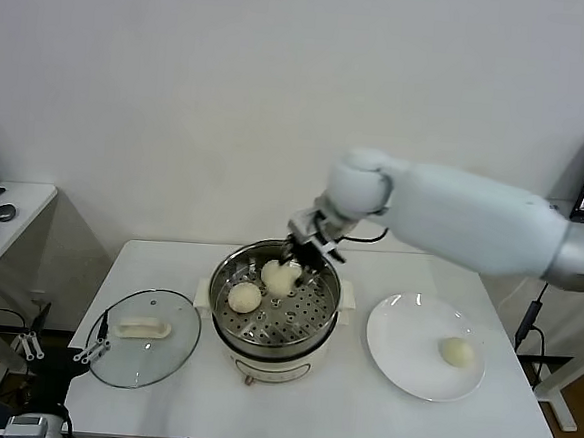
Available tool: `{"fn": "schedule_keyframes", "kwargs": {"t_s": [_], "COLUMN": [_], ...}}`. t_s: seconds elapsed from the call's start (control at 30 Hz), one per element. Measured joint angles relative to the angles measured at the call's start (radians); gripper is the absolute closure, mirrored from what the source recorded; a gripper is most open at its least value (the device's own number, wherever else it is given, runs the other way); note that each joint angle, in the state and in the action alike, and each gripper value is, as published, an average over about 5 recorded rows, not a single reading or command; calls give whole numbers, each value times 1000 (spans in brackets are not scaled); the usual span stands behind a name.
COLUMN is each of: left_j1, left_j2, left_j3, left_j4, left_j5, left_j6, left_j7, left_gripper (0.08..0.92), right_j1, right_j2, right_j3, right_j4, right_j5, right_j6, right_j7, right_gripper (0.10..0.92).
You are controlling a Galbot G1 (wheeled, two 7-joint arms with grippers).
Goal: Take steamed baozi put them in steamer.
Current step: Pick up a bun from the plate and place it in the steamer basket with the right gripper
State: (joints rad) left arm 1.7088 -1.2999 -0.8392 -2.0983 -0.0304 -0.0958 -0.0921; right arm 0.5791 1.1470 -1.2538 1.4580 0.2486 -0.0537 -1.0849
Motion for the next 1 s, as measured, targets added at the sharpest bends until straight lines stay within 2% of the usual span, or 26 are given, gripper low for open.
{"fn": "schedule_keyframes", "kwargs": {"t_s": [0.3, 0.63, 0.73, 1.0], "left_j1": [2, 4, 4, 5], "left_j2": [-1, -3, -5, -7], "left_j3": [-7, -6, -6, -2], "left_j4": [9, 10, 10, 10], "left_j5": [-4, -11, -11, -10], "left_j6": [-2, -4, -4, -4], "left_j7": [-1, -1, -1, -1], "left_gripper": [177, 177, 177, 177], "right_j1": [-41, -65, -66, -51], "right_j2": [56, 67, 66, 53], "right_j3": [-64, -88, -90, -85], "right_j4": [-3, -7, -9, -10], "right_j5": [-92, -170, -189, -217], "right_j6": [125, 196, 211, 240], "right_j7": [14, 18, 19, 16], "right_gripper": [567, 561, 511, 280]}}
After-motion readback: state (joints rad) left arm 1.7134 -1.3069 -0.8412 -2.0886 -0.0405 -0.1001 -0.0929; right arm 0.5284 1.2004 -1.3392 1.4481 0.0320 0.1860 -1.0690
